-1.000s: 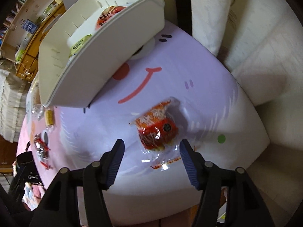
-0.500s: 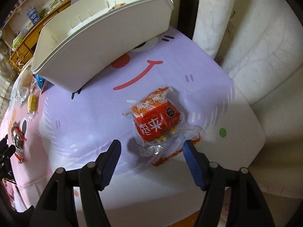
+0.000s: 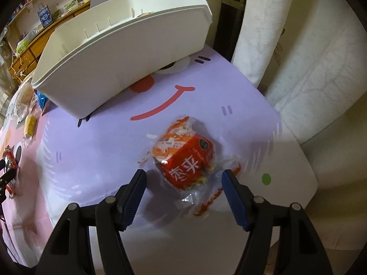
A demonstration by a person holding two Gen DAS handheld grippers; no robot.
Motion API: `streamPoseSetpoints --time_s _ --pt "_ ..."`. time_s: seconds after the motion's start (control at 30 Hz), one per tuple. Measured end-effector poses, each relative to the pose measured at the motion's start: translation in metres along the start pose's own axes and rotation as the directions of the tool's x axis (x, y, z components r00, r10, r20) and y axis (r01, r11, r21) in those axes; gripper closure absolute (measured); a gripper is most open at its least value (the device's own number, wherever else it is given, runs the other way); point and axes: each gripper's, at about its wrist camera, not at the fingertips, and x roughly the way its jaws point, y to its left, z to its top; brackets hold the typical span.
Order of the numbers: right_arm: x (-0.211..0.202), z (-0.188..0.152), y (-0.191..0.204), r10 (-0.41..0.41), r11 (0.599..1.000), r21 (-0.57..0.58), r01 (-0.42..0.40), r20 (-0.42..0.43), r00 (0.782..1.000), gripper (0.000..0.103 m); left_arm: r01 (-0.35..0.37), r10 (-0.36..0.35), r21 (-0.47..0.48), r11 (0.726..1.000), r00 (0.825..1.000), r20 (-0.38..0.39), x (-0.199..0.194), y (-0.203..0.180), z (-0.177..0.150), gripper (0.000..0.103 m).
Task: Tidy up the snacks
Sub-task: 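Grasp the dark chocolate packet with the left gripper while the right gripper closes on the red cake, then carry the chocolate packet with the left gripper while the right gripper carries the red cake into the tray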
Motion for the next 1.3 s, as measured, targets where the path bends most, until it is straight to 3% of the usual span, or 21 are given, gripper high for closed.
streamPoseSetpoints --time_s 0.1,0.13,0.17,0.27,0.5,0.7,0.77,1.3 --pt "0.0 0.003 -0.006 0.006 1.0 -0.01 -0.006 0.007 1.0 0.035 0.004 -0.004 -0.009 1.0 1.0 0.0 0.0 0.001 0.001 0.041" --pt "0.0 0.004 -0.008 0.008 1.0 -0.015 -0.008 0.007 1.0 0.035 0.007 -0.007 -0.013 1.0 1.0 0.002 0.0 0.001 0.001 0.053" --pt "0.0 0.005 -0.009 0.011 1.0 -0.015 -0.011 0.008 1.0 0.035 0.018 -0.019 -0.016 1.0 1.0 -0.001 0.0 0.0 0.001 0.055" --pt "0.0 0.009 -0.011 0.02 1.0 -0.021 -0.02 0.011 1.0 0.036 0.005 -0.005 -0.017 1.0 1.0 -0.002 0.0 -0.001 0.003 0.055" --pt "-0.006 0.007 -0.008 0.025 0.994 -0.107 -0.023 0.024 0.999 0.058 -0.008 0.008 -0.044 0.999 1.0 -0.015 0.0 -0.001 0.005 0.057" --pt "-0.012 0.005 -0.001 0.03 0.986 -0.162 -0.027 0.02 0.999 0.065 -0.021 0.02 -0.069 0.997 1.0 -0.017 -0.004 -0.003 0.008 0.059" --pt "-0.014 0.003 -0.001 0.039 0.984 -0.174 -0.035 0.019 0.999 0.066 -0.023 0.022 -0.079 0.997 1.0 -0.016 -0.006 -0.003 0.01 0.063" --pt "-0.032 -0.004 0.022 0.216 0.934 -0.289 -0.211 -0.013 0.976 0.075 -0.042 0.043 -0.195 0.98 0.999 -0.002 -0.035 -0.022 0.021 0.063"
